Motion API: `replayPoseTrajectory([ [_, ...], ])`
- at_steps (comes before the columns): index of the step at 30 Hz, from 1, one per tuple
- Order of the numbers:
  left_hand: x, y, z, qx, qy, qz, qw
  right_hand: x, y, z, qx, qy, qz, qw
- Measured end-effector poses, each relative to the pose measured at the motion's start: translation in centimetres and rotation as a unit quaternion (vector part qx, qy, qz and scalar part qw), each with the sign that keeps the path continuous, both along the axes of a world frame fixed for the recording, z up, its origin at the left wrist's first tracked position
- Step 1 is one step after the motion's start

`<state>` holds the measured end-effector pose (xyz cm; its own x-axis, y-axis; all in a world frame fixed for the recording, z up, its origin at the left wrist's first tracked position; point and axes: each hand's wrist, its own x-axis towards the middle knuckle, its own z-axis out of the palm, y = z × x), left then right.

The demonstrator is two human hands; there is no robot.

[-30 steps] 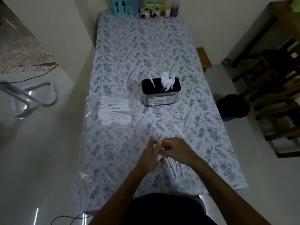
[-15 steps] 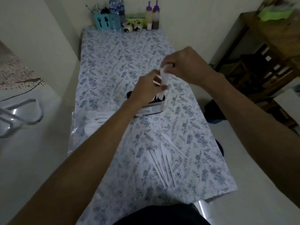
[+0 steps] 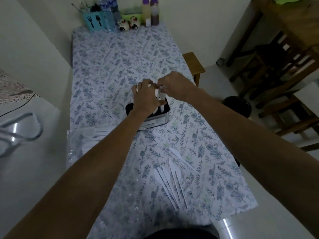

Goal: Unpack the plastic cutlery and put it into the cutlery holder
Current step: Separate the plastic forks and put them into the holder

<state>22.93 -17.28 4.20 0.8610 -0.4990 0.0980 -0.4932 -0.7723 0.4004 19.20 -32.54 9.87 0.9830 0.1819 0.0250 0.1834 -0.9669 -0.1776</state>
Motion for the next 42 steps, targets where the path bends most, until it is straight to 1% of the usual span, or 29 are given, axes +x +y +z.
replayPoseTrajectory([
  [2,-0.4,0.4,0.3,0.017,-0.01,0.006,1.0,0.3,-0.1,-1.6,-0.003,0.008,-0.009,1.0],
  [4,-0.9,1.1,0.9,0.044,0.011,0.011,0.999,-0.2,0.1,-2.6,-0.014,0.027,-0.051,0.998],
  [5,-1.2,1.6,1.1,0.048,0.021,0.008,0.999,-0.8,0.2,-3.0,0.011,0.03,-0.066,0.997],
  [6,-1.6,2.2,1.2,0.039,0.021,0.004,0.999,-1.7,0.3,-3.3,0.048,0.011,-0.076,0.996],
  [8,-3.4,3.9,1.0,-0.01,-0.003,0.0,1.0,-4.4,0.7,-4.2,0.13,-0.063,-0.108,0.984],
  [9,-4.6,4.8,0.7,-0.05,-0.023,0.006,0.998,-6.3,1.0,-5.5,0.168,-0.084,-0.145,0.972],
  [10,-6.1,5.6,0.3,-0.099,-0.039,0.017,0.994,-8.6,1.4,-6.8,0.196,-0.084,-0.191,0.958],
  [12,-9.3,7.1,-1.2,-0.183,-0.036,0.046,0.981,-14.4,2.8,-10.6,0.199,-0.03,-0.273,0.941],
  [13,-11.1,7.8,-2.0,-0.212,-0.015,0.061,0.975,-17.4,3.6,-12.5,0.177,0.016,-0.294,0.939],
  [15,-14.6,8.7,-3.4,-0.254,0.068,0.088,0.961,-22.8,5.1,-15.8,0.104,0.093,-0.301,0.943],
  [16,-16.3,9.0,-4.2,-0.277,0.117,0.096,0.949,-24.8,5.6,-17.2,0.069,0.105,-0.302,0.945],
  [18,-19.2,9.3,-5.7,-0.299,0.199,0.107,0.927,-27.4,6.4,-18.8,0.042,0.11,-0.306,0.945],
  [20,-21.5,9.4,-7.5,-0.302,0.276,0.115,0.905,-28.8,6.8,-18.9,0.043,0.101,-0.319,0.941],
  [22,-22.9,9.4,-8.6,-0.308,0.363,0.128,0.87,-29.5,7.2,-18.2,0.071,0.073,-0.339,0.935],
  [23,-23.4,9.3,-8.8,-0.31,0.406,0.144,0.847,-29.8,7.6,-17.5,0.105,0.059,-0.343,0.932],
  [24,-23.8,9.4,-9.3,-0.317,0.45,0.165,0.818,-30.2,8.3,-16.8,0.146,0.057,-0.324,0.933],
  [25,-24.2,9.4,-9.4,-0.333,0.494,0.184,0.782,-30.6,9.4,-16.1,0.186,0.062,-0.285,0.938],
  [26,-24.5,9.4,-9.5,-0.362,0.534,0.203,0.736,-31.2,10.5,-15.5,0.215,0.073,-0.244,0.943],
  [27,-24.8,9.6,-9.6,-0.397,0.564,0.221,0.689,-31.7,11.5,-15.0,0.233,0.087,-0.213,0.945],
  [28,-25.1,9.9,-9.6,-0.429,0.578,0.233,0.654,-32.3,12.1,-14.9,0.241,0.094,-0.205,0.944],
  [29,-25.4,10.4,-9.7,-0.451,0.58,0.248,0.632,-32.7,12.3,-15.2,0.235,0.094,-0.22,0.942],
  [31,-26.0,11.5,-10.1,-0.466,0.574,0.299,0.603,-33.0,11.8,-16.2,0.196,0.112,-0.286,0.931],
  [33,-26.4,12.7,-10.7,-0.464,0.582,0.349,0.569,-32.9,11.1,-16.9,0.167,0.18,-0.336,0.909],
  [34,-26.6,13.1,-10.9,-0.463,0.591,0.357,0.556,-32.8,10.9,-17.1,0.158,0.206,-0.341,0.904],
  [35,-26.7,13.4,-10.9,-0.459,0.6,0.356,0.551,-32.7,10.7,-17.4,0.15,0.214,-0.338,0.904],
  [38,-26.9,13.8,-10.5,-0.461,0.61,0.338,0.548,-32.6,10.1,-17.7,0.106,0.182,-0.349,0.913],
  [40,-27.0,13.8,-10.5,-0.464,0.613,0.329,0.548,-32.7,9.8,-17.3,0.135,0.134,-0.379,0.906],
  [41,-27.1,13.6,-10.4,-0.462,0.612,0.328,0.552,-32.7,9.9,-16.8,0.171,0.106,-0.377,0.904],
  [42,-27.1,13.5,-10.4,-0.458,0.61,0.325,0.559,-32.7,10.2,-16.2,0.213,0.083,-0.352,0.908],
])
